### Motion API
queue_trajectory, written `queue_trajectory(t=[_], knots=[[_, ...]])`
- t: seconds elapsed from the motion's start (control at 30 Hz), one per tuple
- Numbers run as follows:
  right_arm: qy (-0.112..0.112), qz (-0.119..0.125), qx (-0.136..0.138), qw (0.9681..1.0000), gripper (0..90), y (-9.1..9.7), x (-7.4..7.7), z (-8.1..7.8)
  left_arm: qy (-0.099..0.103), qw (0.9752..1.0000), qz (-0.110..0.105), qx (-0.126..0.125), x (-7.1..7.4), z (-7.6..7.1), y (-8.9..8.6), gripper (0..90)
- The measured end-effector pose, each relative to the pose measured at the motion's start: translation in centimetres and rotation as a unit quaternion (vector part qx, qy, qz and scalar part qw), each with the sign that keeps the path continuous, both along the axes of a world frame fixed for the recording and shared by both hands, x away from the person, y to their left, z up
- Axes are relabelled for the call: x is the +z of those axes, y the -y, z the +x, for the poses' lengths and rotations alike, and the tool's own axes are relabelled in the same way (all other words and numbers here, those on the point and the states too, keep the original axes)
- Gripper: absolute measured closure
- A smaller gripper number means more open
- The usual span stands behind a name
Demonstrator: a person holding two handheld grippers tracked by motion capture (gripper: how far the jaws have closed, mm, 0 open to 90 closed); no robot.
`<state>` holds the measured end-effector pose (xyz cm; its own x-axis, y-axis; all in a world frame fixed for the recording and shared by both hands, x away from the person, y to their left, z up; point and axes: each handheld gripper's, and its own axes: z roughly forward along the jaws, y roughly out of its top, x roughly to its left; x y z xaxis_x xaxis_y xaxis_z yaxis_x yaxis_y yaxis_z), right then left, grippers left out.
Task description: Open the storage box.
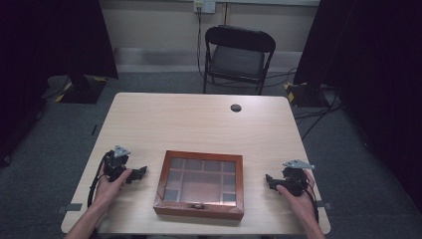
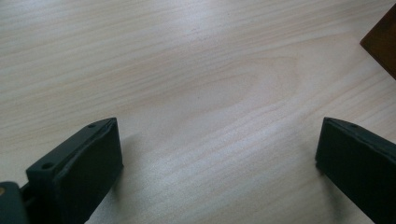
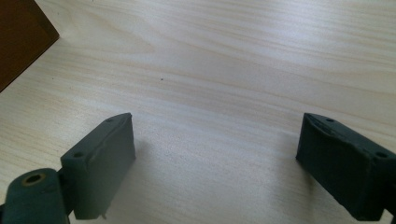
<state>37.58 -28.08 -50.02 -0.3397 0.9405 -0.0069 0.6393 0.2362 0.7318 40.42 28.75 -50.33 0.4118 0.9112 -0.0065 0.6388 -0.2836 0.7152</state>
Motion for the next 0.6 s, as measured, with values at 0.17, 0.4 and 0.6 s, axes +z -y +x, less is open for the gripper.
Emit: queue_trajectory(t=[0.17, 0.4, 0.6], knots=[[0.000, 0.000, -0.003, 1.0000, 10.6, 0.0, 0.0, 0.0, 0.000, 1.0000, 0.000, -0.002, 0.0, 0.0, 0.0, 0.0], [-0.006, 0.023, 0.018, 0.9996, 19.7, -0.3, 1.2, -0.1, 0.000, 1.0000, 0.000, -0.003, 0.0, 0.0, 0.0, 0.0], [0.013, 0.063, 0.070, 0.9955, 26.1, -1.6, 3.5, -0.7, 0.000, 1.0000, 0.001, -0.005, 0.0, 0.0, -0.1, 0.0]])
